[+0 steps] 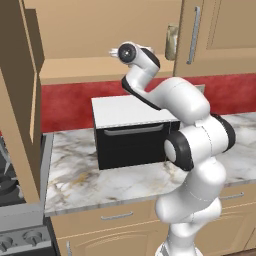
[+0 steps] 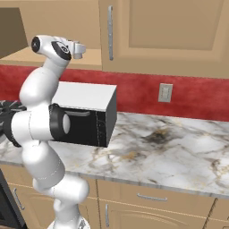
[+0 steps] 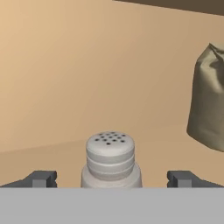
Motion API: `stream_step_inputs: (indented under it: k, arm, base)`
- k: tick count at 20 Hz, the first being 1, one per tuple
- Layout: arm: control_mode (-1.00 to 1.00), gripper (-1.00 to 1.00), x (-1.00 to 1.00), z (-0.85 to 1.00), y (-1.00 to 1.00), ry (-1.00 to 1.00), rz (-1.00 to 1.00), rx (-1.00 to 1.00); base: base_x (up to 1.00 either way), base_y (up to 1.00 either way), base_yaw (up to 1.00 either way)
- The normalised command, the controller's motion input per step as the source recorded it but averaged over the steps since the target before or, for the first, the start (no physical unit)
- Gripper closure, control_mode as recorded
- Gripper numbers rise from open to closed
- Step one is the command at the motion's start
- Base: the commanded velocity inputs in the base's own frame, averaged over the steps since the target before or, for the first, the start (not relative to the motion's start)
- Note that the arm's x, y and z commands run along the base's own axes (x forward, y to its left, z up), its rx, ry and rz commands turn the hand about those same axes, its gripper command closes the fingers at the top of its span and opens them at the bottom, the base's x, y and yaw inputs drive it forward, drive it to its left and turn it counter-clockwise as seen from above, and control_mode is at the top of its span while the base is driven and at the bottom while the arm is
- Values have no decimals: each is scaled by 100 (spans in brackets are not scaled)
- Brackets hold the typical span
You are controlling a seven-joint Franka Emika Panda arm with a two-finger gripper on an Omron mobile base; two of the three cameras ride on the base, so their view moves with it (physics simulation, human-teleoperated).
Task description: The dining table condiment station is running low on shaker. Refill the condiment station by opening the cabinet and taking the shaker from the cabinet and placing it on the dining table.
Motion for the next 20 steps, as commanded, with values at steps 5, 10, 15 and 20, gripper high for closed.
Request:
stream_step_inputs:
  k: [5,10,15,20]
  arm:
    - [-100,100,8,-8,-5,0,0,0]
    - [-100,100,12,-3,0,0,0,0]
    - [-100,100,0,0,0,0,0,0]
    - [-100,100,0,0,0,0,0,0]
  base:
    - [0,0,0]
    - [0,0,0]
    - [0,0,0]
    - [0,0,0]
